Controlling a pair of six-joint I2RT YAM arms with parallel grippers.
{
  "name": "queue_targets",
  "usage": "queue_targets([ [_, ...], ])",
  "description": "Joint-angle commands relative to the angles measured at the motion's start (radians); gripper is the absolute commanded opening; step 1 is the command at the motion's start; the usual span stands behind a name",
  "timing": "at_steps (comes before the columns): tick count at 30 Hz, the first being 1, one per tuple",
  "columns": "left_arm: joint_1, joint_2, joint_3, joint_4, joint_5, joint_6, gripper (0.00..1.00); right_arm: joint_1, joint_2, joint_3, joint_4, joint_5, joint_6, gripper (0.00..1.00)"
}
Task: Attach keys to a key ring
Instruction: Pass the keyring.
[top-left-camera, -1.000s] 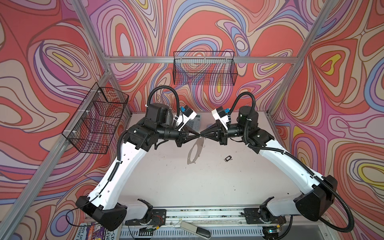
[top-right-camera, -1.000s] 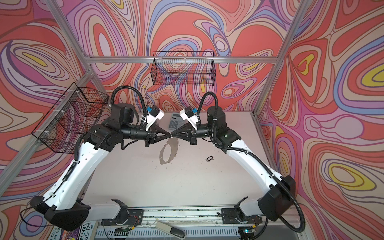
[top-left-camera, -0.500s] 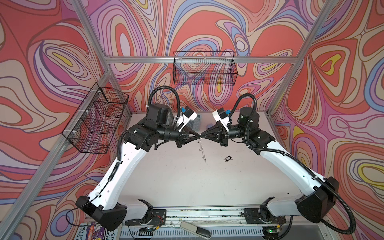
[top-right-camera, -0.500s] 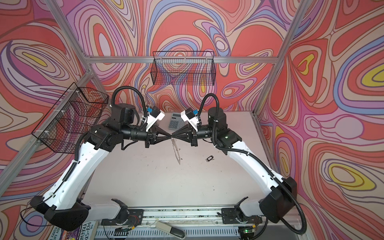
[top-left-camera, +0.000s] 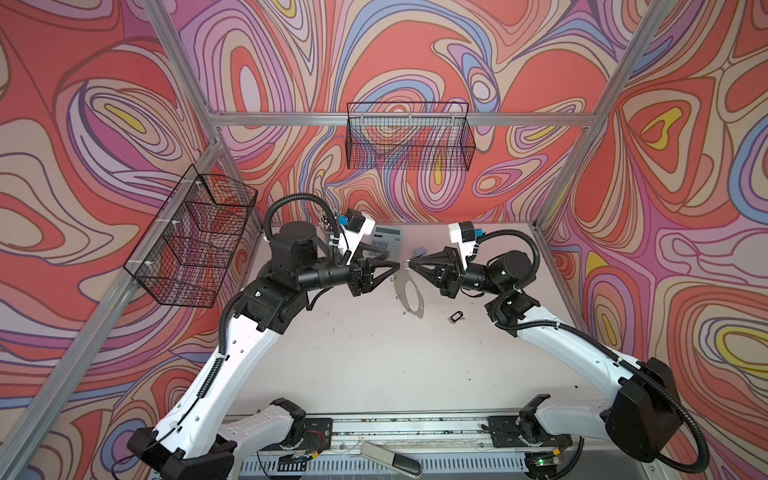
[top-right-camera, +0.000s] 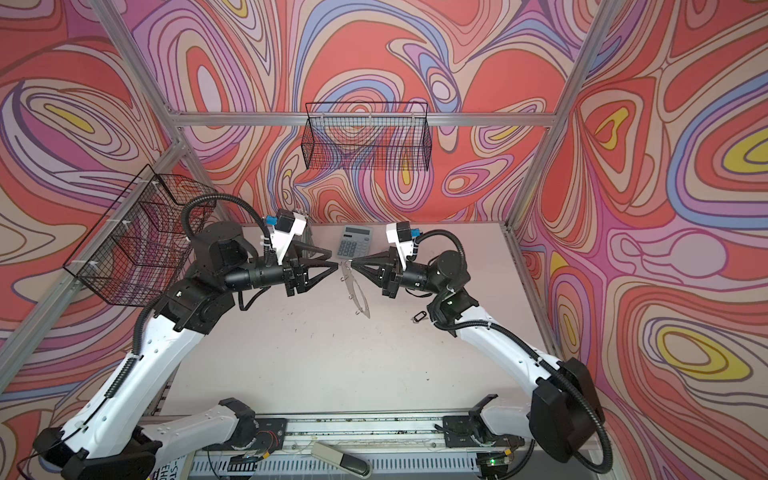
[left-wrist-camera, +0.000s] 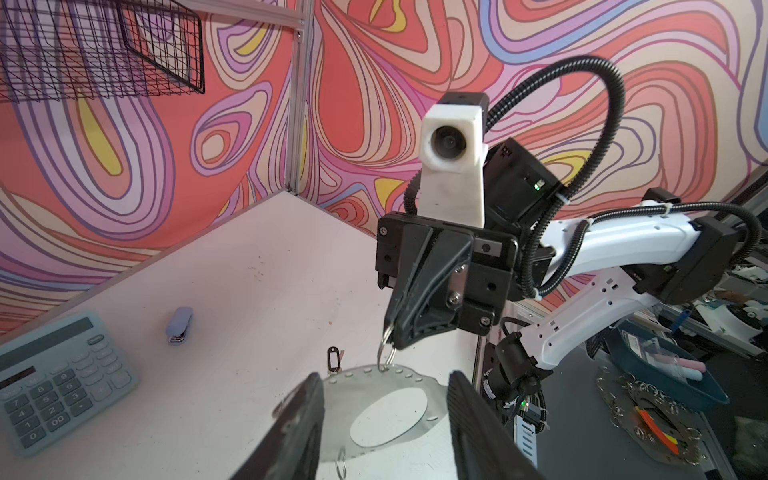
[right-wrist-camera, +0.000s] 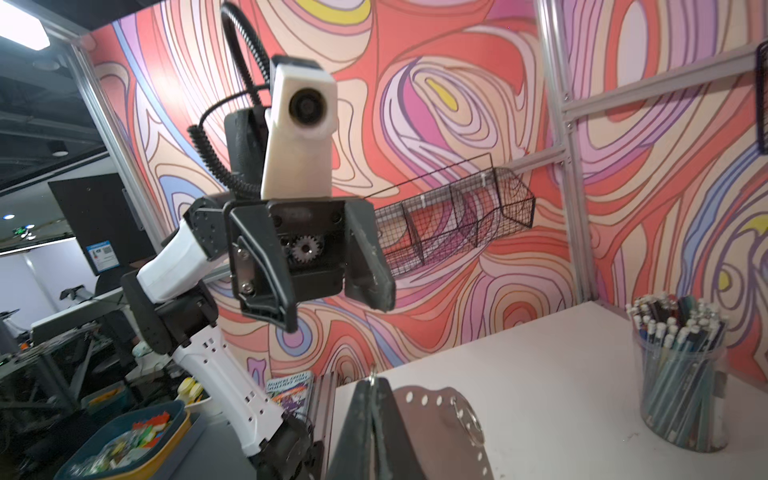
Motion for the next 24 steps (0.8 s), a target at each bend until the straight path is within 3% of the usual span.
queue_targets([
  [1, 0.002, -0.026, -0.056, 0.219, -0.014, -0.132, 0.51, 0.004, 0.063, -0.006, 0.517, 0.116, 0.301, 0.0],
  [6, 0.003, -0.021, -0.099, 0.299, -0.019, -0.196, 0.49, 0.005, 0.175, 0.04, 0.762, 0.152, 0.479, 0.0],
  [24, -0.015, 0.096, -0.077, 0.585, 0.063, -0.351, 0.47, 0.015, 0.173, 0.044, 0.713, 0.161, 0.427, 0.0],
])
